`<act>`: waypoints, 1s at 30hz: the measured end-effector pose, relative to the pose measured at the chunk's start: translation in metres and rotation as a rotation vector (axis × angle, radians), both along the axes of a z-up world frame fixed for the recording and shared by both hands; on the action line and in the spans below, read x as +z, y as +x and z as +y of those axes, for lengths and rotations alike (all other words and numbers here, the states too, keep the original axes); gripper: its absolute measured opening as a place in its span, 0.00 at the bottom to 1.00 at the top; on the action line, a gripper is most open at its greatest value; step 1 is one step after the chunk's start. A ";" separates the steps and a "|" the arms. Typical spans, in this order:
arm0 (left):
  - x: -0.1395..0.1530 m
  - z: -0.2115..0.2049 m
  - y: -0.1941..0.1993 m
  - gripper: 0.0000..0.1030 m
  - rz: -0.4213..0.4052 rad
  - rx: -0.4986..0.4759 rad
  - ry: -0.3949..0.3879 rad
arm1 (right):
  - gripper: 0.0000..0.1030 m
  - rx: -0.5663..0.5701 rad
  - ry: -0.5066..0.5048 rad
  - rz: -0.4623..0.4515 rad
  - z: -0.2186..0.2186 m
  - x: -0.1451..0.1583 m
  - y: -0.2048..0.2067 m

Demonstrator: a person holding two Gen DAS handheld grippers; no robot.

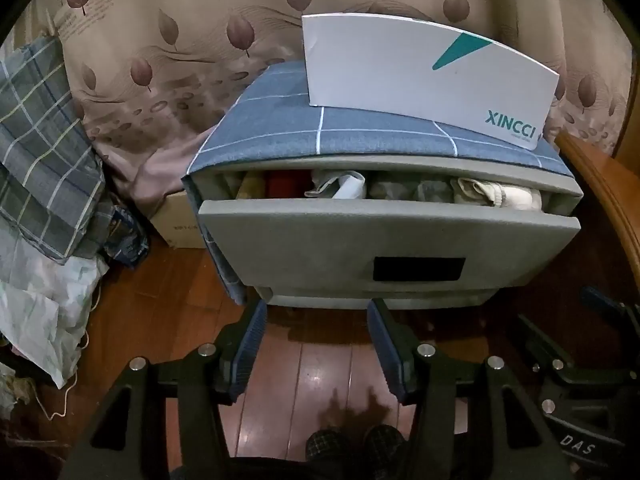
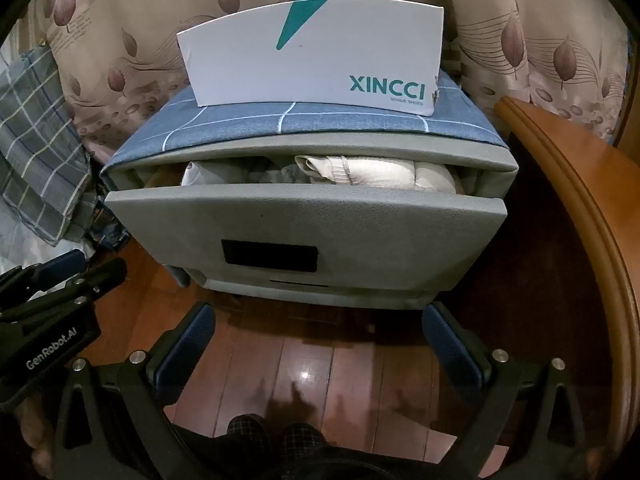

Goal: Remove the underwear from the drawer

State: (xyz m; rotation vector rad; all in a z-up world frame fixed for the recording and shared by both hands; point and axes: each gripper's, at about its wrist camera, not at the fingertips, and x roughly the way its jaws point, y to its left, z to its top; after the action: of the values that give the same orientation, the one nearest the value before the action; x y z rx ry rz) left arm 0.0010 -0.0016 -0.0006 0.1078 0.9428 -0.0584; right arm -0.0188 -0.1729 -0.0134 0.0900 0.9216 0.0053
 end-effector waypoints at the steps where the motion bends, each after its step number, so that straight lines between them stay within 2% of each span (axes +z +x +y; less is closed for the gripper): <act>1: 0.000 -0.001 0.001 0.52 0.000 -0.005 0.004 | 1.00 0.001 0.005 0.003 0.000 0.000 0.000; 3: 0.003 0.004 -0.006 0.52 -0.035 -0.004 -0.025 | 1.00 0.001 0.007 0.005 0.000 0.000 0.000; 5: 0.004 0.006 -0.009 0.52 -0.040 -0.006 -0.020 | 1.00 0.000 0.005 0.002 0.000 0.000 0.000; 10: 0.002 -0.004 -0.004 0.52 -0.022 -0.007 0.010 | 1.00 0.000 0.003 0.002 0.000 0.000 0.000; 30: 0.000 -0.002 -0.002 0.52 -0.014 0.001 0.001 | 1.00 0.000 0.003 0.001 -0.001 0.000 0.000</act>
State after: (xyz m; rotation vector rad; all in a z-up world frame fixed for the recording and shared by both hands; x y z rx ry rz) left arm -0.0010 -0.0041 -0.0010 0.1088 0.9293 -0.0562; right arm -0.0185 -0.1736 -0.0136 0.0930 0.9228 0.0063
